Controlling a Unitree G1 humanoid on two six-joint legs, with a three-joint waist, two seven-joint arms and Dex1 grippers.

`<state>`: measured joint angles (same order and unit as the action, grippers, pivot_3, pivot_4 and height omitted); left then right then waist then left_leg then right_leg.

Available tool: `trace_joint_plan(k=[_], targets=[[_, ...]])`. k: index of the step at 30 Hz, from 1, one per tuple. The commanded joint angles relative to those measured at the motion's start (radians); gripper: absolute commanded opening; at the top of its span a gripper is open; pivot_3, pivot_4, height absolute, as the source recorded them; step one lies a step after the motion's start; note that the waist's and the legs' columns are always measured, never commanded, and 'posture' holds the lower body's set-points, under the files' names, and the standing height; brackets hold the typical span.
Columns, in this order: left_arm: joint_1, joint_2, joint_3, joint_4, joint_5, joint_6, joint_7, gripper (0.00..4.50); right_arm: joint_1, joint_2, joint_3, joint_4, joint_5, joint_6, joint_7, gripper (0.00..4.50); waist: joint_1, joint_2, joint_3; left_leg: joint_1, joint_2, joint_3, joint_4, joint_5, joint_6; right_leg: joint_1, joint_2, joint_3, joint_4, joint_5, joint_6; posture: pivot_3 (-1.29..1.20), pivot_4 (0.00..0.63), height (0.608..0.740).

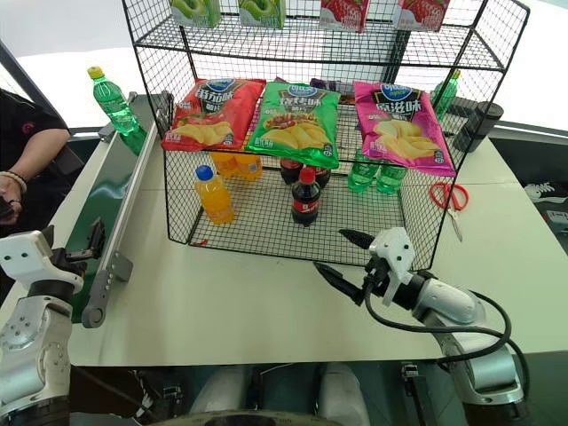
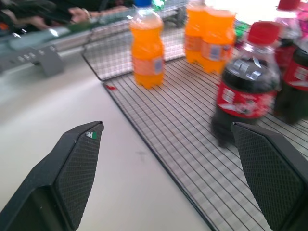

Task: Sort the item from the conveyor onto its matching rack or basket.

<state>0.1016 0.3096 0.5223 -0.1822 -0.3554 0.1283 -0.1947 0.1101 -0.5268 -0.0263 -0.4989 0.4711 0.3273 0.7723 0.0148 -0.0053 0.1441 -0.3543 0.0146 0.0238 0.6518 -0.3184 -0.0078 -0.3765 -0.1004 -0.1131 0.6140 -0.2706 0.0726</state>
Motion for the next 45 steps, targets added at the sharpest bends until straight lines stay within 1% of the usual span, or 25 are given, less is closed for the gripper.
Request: trace_joint_plan(k=[1,6,15,28,45], targets=[[-0.010,-0.001,0.007,-0.009,0.005,-0.030,0.014,4.50,-0.016,0.016,0.051,-0.087,0.031,0.009,0.000,4.41,0.000,0.000,0.000,0.000,0.000,0.000,0.000,0.000,0.000,0.000,0.000,0.000,0.000,0.000,0.000,0.00,0.150,0.729],[-0.010,-0.008,0.014,0.006,0.006,-0.040,0.030,4.50,-0.015,0.027,0.129,-0.105,0.038,0.005,0.023,4.41,0.001,-0.002,-0.001,0.000,0.000,0.000,0.000,0.000,0.000,0.000,0.000,0.000,0.000,0.000,0.000,0.00,0.150,0.729],[-0.032,-0.004,0.012,0.046,0.019,-0.069,0.051,4.50,0.001,0.028,0.156,-0.081,0.027,-0.029,0.058,4.41,0.000,-0.003,-0.001,0.000,0.000,0.000,0.000,0.000,0.000,0.000,-0.001,0.000,0.000,0.000,0.000,0.00,0.150,0.729],[-0.054,-0.030,-0.022,0.088,0.071,-0.117,0.087,4.50,0.015,0.030,0.205,-0.075,0.019,-0.058,0.090,4.41,0.000,-0.004,-0.002,0.000,0.000,0.000,0.000,0.000,0.000,0.000,-0.001,-0.001,0.000,0.000,0.000,0.00,0.150,0.729],[-0.077,-0.066,-0.039,0.112,0.131,-0.147,0.177,4.50,0.014,0.034,0.209,-0.010,0.025,-0.102,0.129,4.41,0.001,-0.005,-0.002,0.000,0.000,0.000,0.000,0.000,0.000,0.000,-0.001,-0.001,0.000,0.000,0.000,0.00,0.150,0.729]])
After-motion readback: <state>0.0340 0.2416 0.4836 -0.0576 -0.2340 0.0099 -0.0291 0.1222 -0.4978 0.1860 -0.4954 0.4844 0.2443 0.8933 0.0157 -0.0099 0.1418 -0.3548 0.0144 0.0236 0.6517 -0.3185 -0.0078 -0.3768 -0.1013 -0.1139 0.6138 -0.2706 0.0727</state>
